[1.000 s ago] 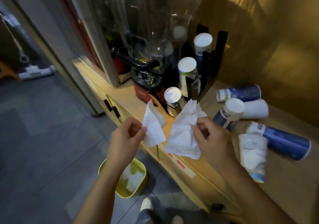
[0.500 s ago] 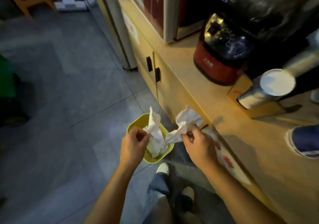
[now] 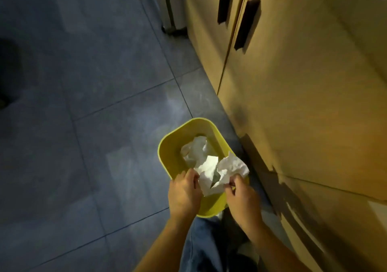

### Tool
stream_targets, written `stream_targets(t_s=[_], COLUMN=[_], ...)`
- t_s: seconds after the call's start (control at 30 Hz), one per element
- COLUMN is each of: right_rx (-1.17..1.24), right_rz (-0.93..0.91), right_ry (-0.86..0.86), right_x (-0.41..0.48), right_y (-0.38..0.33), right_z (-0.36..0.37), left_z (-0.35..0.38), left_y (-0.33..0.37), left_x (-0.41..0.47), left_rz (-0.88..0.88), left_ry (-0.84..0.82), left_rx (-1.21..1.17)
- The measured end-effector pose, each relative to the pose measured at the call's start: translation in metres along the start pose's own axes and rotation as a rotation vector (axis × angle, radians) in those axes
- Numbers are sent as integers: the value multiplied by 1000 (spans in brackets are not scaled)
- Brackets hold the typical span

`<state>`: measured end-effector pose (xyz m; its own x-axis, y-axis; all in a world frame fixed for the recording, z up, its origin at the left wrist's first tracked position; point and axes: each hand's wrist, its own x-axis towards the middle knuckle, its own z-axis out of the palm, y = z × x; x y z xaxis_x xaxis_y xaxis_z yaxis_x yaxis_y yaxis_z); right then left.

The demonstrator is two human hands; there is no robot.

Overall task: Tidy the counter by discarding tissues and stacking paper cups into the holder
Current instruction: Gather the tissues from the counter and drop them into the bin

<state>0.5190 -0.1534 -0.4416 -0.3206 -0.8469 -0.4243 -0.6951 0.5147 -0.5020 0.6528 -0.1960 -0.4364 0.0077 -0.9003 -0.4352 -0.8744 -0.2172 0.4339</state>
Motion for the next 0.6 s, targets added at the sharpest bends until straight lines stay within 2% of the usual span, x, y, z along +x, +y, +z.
stream_targets(t_s=[0.07, 0.17, 0.27, 0.33, 0.43, 0.6], right_rx=[-70, -208, -393, -415, -417, -353], right_rz=[-5, 15, -47, -95, -195, -283], right_ry=[-71, -323, -487, -488, -385, -253], right_x=[6, 15, 25, 31, 38, 42], right_y=[17, 27, 19, 7, -16, -66], right_z=[25, 40, 35, 25, -6, -88], left_z=[22, 33, 24, 10, -18, -92], left_y=[-14, -27, -28, -22, -6, 47], left_x=[4, 3, 3, 5, 11, 21], left_rz=[84, 160, 234, 241, 227, 215], left_ry=[-151, -422, -471, -427, -384, -326], left_rx=[252, 444, 448, 427, 404, 327])
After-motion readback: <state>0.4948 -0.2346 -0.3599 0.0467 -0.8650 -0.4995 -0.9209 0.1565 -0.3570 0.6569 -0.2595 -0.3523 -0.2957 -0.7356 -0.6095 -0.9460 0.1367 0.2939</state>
